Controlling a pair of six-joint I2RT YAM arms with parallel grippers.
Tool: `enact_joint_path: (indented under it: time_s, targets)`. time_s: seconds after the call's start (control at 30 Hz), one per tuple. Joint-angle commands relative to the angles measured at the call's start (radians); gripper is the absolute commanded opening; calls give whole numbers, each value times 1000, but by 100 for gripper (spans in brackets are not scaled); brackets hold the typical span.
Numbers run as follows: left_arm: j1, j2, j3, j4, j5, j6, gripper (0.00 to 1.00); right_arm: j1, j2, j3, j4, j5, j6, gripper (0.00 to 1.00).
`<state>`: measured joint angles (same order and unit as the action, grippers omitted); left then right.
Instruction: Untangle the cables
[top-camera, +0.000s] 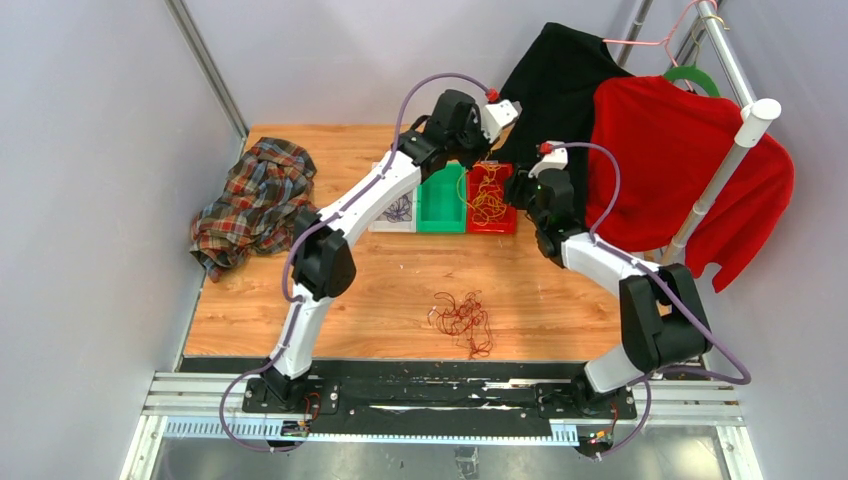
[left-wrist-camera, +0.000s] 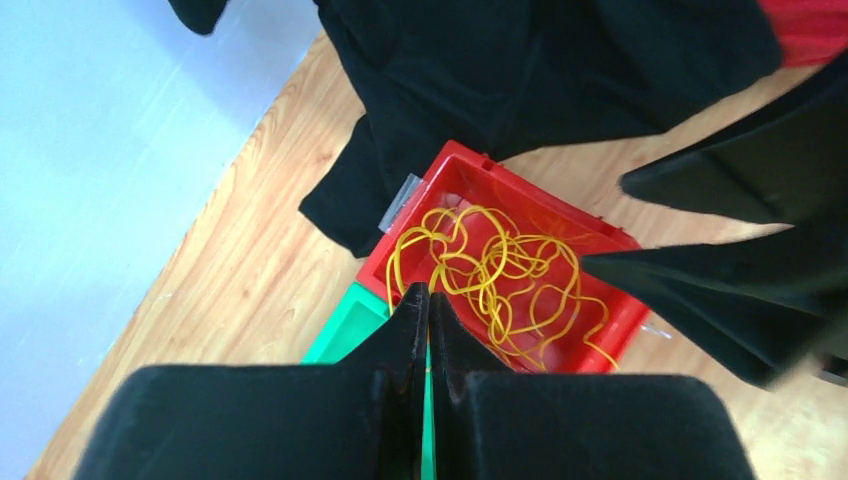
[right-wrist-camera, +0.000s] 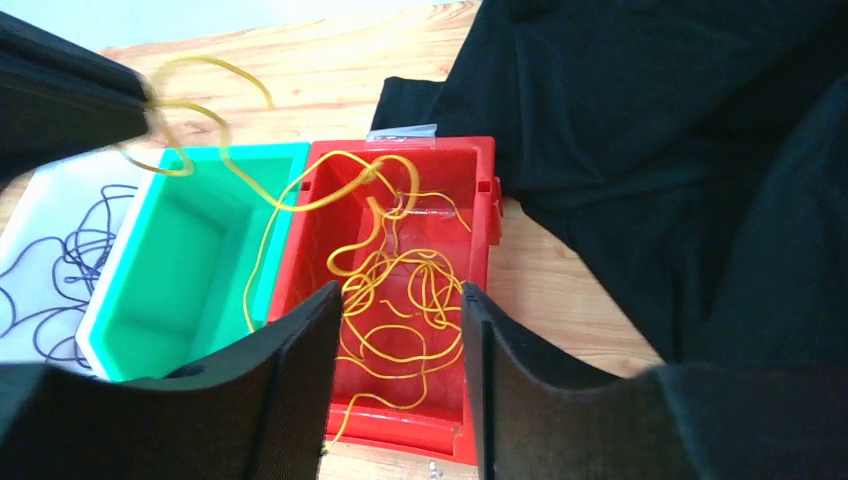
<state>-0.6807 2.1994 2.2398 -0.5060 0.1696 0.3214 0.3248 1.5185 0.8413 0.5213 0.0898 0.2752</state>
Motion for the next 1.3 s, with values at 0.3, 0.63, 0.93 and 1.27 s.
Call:
enact_joint_path:
  time_s: [0.3, 0.63, 0.93, 1.27]
  targets:
    - [-1, 177, 36, 123, -78, 35, 0, -44, -267, -196, -22, 218, 165, 59]
    - [-51, 249, -10, 142, -96, 68, 0, -45, -490, -304, -116, 263, 227, 57]
    - [-65, 297, -13, 124, -131, 110, 2, -45, -578, -327, -189, 265, 231, 58]
    - [-63, 113, 12, -48, -77, 114, 87, -45, -584, -291, -208, 197, 184, 61]
